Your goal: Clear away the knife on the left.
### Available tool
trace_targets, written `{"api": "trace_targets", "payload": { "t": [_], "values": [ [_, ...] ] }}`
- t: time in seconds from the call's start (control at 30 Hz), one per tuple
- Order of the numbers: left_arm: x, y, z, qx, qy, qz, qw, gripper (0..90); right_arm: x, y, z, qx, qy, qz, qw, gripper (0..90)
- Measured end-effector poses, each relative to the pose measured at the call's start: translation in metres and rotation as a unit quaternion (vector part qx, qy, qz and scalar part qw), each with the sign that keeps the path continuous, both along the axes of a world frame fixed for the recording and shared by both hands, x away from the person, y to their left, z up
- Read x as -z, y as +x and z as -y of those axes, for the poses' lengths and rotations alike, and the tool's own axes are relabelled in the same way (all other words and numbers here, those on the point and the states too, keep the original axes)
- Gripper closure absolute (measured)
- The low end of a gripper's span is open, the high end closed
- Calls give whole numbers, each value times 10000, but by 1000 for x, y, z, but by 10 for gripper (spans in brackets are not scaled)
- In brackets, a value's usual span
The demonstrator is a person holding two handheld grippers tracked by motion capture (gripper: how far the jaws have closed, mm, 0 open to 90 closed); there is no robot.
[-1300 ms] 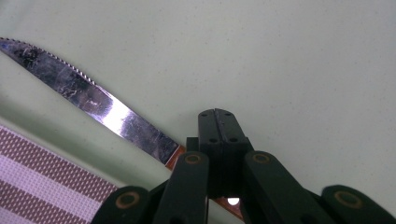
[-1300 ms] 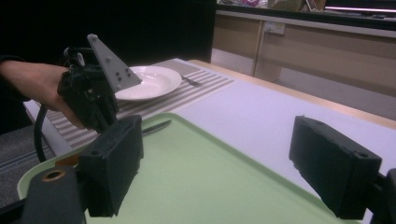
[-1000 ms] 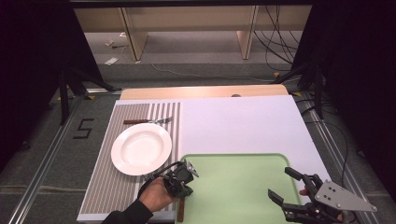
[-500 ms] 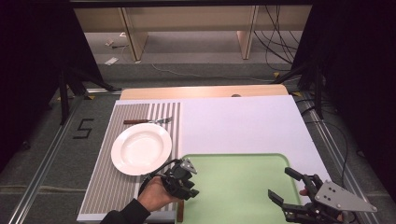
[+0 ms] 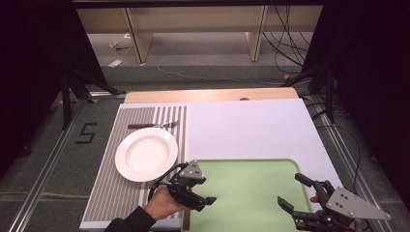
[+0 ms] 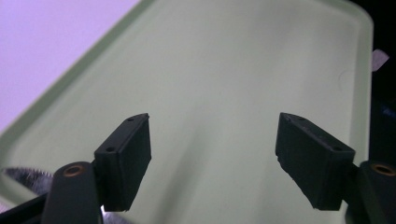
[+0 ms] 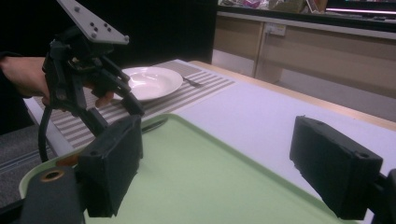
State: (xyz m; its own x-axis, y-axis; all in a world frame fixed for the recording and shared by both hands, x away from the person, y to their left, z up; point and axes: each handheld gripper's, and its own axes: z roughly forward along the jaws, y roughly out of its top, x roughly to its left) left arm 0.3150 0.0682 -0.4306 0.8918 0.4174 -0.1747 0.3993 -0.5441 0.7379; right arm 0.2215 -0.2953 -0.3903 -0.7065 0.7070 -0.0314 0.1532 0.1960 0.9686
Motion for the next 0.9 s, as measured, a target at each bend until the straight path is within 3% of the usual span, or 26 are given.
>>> {"api": "trace_targets", "payload": {
  "t": [0.07, 0.23, 0.43, 0.5, 0.6, 0.63, 0.67, 0.7, 0.73, 0.87, 0.9],
  "values": [
    [-4, -3, -1, 47, -233, 130, 9996, 246, 0, 0, 0, 1, 6, 2, 10000, 181],
    [-8, -6, -2, 40, -526, 293, 9982, 231, 0, 0, 0, 4, 14, -4, 10000, 180],
    [-12, -8, -6, -16, -882, 409, 9953, 226, 0, 0, 0, 13, 35, -2, 10000, 179],
    [-14, -10, -7, -59, -1008, 354, 9943, 223, 0, 0, 0, 15, 29, 6, 10000, 179],
    [-17, -13, -9, -74, -1340, 293, 9905, 222, 0, 0, 1, 22, 51, -6, 10000, 178],
    [-17, -13, -9, -74, -1340, 293, 9905, 218, 0, 1, 1, 24, 52, -4, 10000, 178],
    [-18, -14, -12, -101, -1471, 329, 9885, 217, 0, 1, 2, 24, 53, -11, 10000, 178],
    [-18, -14, -12, -101, -1471, 329, 9885, 217, 0, 1, 2, 24, 53, -11, 10000, 178],
    [-19, -16, -15, -113, -1558, 415, 9869, 217, -1, 1, 3, 23, 93, 12, 10000, 175],
    [-20, -18, -20, -227, -1816, 454, 9821, 206, -1, 2, 4, 11, 133, 11, 9999, 167],
    [-20, -18, -20, -227, -1816, 454, 9821, 203, -1, 2, 4, 11, 133, 11, 9999, 167]
  ]
}}
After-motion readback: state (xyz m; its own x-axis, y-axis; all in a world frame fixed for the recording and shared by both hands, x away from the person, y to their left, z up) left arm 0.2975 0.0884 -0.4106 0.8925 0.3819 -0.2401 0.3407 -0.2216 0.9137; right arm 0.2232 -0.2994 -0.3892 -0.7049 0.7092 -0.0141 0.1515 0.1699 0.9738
